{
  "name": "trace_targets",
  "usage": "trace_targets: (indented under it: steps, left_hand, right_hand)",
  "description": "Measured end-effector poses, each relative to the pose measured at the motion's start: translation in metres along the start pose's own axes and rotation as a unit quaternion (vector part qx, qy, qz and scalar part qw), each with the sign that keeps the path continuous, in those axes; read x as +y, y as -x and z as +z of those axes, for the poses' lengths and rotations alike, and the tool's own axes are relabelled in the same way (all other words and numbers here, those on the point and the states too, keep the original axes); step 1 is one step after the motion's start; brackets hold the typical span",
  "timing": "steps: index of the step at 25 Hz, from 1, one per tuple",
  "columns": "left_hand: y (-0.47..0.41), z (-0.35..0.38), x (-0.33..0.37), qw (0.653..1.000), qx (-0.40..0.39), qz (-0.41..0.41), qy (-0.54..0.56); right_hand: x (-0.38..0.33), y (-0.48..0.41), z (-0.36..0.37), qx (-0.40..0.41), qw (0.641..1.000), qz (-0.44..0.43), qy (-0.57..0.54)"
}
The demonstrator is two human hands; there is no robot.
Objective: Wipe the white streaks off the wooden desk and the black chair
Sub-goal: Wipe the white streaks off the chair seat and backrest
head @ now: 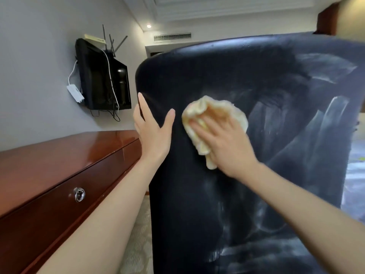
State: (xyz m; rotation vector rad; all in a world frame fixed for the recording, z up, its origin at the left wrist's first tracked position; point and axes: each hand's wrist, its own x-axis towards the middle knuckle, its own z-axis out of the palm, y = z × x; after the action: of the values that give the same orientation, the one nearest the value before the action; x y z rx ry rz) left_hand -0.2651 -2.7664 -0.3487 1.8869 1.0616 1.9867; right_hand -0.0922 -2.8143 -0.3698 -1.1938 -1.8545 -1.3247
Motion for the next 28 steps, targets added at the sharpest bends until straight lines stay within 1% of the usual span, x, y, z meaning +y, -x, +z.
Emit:
trace_targets:
  steps: [3, 5, 7, 9, 11, 14, 18, 21, 23, 24, 26, 28]
  left_hand:
    - [0.002, 0.009, -0.013, 0.999, 0.019, 0.033, -0.037]
    - [0.002, 0.014, -0.015, 0.997, 0.039, 0.035, -0.053]
    - [0.002, 0.016, -0.014, 0.997, 0.05, 0.03, -0.057]
    - [0.003, 0.016, -0.015, 0.997, 0.048, 0.026, -0.059]
    - [0.002, 0.015, -0.017, 0.996, 0.046, 0.031, -0.069]
    - [0.002, 0.015, -0.019, 0.995, 0.05, 0.039, -0.078]
    - [0.001, 0.017, -0.021, 0.995, 0.06, 0.045, -0.065]
    - [0.001, 0.017, -0.021, 0.995, 0.059, 0.045, -0.067]
    - [0.0, 0.018, -0.02, 0.995, 0.062, 0.047, -0.068]
    - [0.001, 0.018, -0.02, 0.994, 0.064, 0.05, -0.067]
    - [0.001, 0.019, -0.022, 0.994, 0.071, 0.055, -0.068]
    - [0.001, 0.02, -0.025, 0.993, 0.077, 0.063, -0.067]
  right_hand:
    - [-0.022, 0.038, 0.017, -0.078, 0.993, -0.082, 0.027]
    - [-0.027, 0.066, 0.026, -0.113, 0.98, -0.155, 0.047]
    - [-0.02, 0.087, 0.03, -0.122, 0.967, -0.217, 0.049]
    - [-0.009, 0.098, 0.03, -0.117, 0.964, -0.231, 0.054]
    - [0.002, 0.1, 0.027, -0.088, 0.979, -0.18, 0.044]
    - [0.022, 0.084, 0.015, -0.003, 0.999, -0.04, 0.015]
    - [0.053, 0.036, -0.015, 0.066, 0.99, 0.122, -0.008]
    - [0.055, 0.005, -0.025, 0.095, 0.973, 0.21, -0.021]
    - [0.042, -0.006, -0.02, 0.113, 0.964, 0.239, -0.03]
    - [0.032, -0.008, -0.016, 0.119, 0.964, 0.235, -0.034]
    - [0.012, -0.002, -0.003, 0.115, 0.975, 0.186, -0.041]
    - [-0.007, 0.014, 0.01, 0.073, 0.988, 0.13, -0.045]
